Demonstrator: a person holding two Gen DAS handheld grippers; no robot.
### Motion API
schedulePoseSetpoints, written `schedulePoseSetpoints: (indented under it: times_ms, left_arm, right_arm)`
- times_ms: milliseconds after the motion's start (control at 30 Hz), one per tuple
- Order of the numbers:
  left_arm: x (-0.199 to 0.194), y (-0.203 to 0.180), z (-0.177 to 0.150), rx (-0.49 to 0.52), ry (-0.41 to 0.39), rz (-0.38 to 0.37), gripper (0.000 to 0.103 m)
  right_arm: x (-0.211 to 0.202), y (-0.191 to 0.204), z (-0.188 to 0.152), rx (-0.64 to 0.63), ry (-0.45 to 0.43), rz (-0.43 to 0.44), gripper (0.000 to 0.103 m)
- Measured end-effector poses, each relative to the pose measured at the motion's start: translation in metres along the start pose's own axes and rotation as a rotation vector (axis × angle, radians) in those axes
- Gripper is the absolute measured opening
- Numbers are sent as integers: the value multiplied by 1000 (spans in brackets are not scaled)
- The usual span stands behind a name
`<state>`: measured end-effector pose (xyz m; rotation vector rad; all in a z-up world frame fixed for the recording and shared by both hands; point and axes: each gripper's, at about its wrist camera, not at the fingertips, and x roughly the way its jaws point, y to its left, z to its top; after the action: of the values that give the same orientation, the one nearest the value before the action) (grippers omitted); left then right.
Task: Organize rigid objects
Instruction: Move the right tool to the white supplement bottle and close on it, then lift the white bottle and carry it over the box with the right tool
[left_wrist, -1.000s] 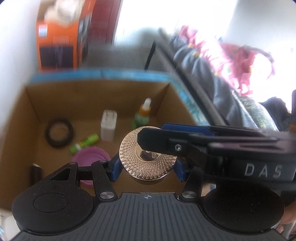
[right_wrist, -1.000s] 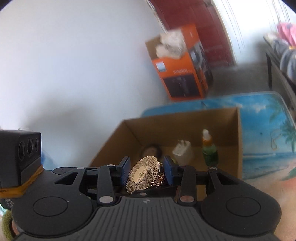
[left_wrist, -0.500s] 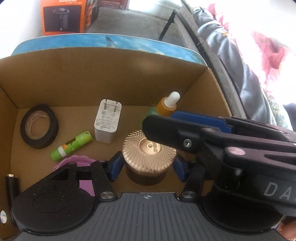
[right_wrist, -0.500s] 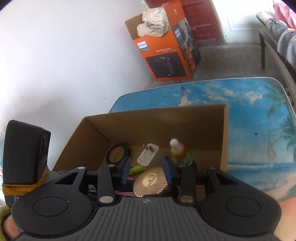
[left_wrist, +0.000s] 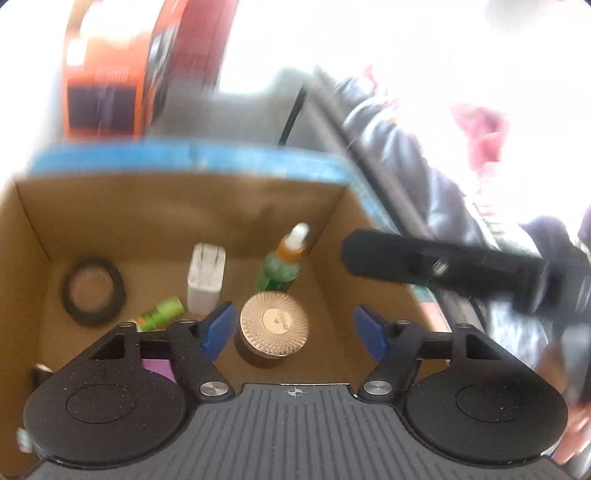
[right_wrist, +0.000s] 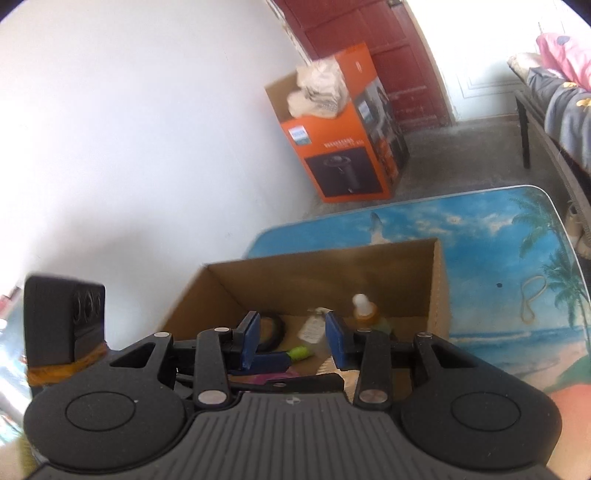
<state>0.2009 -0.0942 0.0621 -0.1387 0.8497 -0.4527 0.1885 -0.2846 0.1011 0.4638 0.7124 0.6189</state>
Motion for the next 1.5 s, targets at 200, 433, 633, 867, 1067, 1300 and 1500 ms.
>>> schedulePoseSetpoints:
  times_ms: [200,433,633,867,1067,1300,1500]
  left_arm:
    - [-88,-31,-55,185,-177,-54,91]
    - [-142,-26,-131,241,-269,15,98]
    - [-160,2,-167,198,-339,177,98]
    - [-137,34,-162,143,-263,330,95]
    - [-110,50,-152,147,-178,381,82]
    - [-101,62,-143,94,-146,352,64]
    - [-104,59,-147,55,-132,346,53]
  right_arm:
    - [-59,33,-29,28,-67,161,56]
    - [-66,75,-75,-21,-42,165,71]
    - [-30,103,-107,-15,9,163,73]
    - [29,127,-121,-9,67,107,73]
    - [67,133,-124,10,103,59,69]
    - [89,125,-130,78,152,77,56]
    - [91,120,-134,111,157,88,44]
